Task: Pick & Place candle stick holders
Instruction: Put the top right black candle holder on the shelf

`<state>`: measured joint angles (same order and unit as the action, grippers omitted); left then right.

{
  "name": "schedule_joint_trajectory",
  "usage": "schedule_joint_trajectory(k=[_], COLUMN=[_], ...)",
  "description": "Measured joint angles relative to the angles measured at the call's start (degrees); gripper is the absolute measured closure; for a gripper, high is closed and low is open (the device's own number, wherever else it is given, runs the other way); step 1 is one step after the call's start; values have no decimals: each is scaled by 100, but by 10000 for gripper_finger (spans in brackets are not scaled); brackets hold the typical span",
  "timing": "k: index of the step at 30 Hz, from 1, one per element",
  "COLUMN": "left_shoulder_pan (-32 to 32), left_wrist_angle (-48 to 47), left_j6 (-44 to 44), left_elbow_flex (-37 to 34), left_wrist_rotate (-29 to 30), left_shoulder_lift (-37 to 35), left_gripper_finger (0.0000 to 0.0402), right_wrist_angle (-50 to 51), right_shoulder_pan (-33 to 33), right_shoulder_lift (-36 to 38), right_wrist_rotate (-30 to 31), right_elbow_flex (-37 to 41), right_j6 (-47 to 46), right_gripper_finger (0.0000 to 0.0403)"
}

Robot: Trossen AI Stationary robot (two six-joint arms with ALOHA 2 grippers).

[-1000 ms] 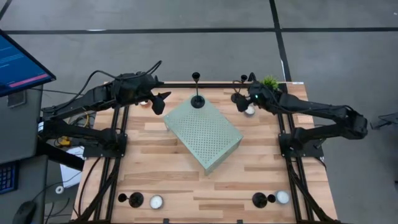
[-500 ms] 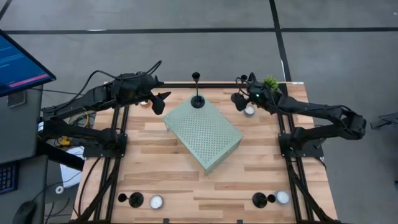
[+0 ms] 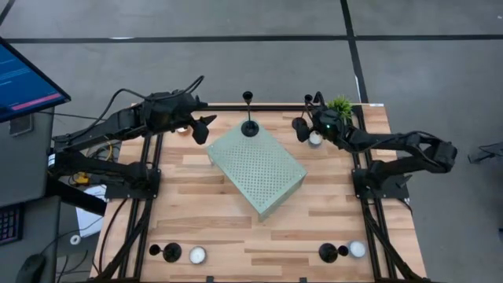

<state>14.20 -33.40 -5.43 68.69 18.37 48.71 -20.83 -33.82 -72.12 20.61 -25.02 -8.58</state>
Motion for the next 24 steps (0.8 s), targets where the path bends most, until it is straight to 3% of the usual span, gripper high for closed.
schedule_joint_trajectory(k=[8,18,24], left_shoulder_pan=[1,1,2], left_wrist_angle=[45,92,95], left_j6=[-2,7,48], left_elbow_flex=[0,0,0], left_wrist_rotate=[4,4,111], left_shoulder_lift=[4,4,4], left_gripper_finger=[144,144,144], right_wrist_angle=[-735,-1175,-1203], right_shoulder_pan=[-258,-286,-524], right_shoulder_lift=[-675,-928,-928], right_wrist_rotate=[-563,-426,-432], right_elbow_flex=[7,3,3], right_j6=[17,168,167], right_gripper_finger=[85,88,121])
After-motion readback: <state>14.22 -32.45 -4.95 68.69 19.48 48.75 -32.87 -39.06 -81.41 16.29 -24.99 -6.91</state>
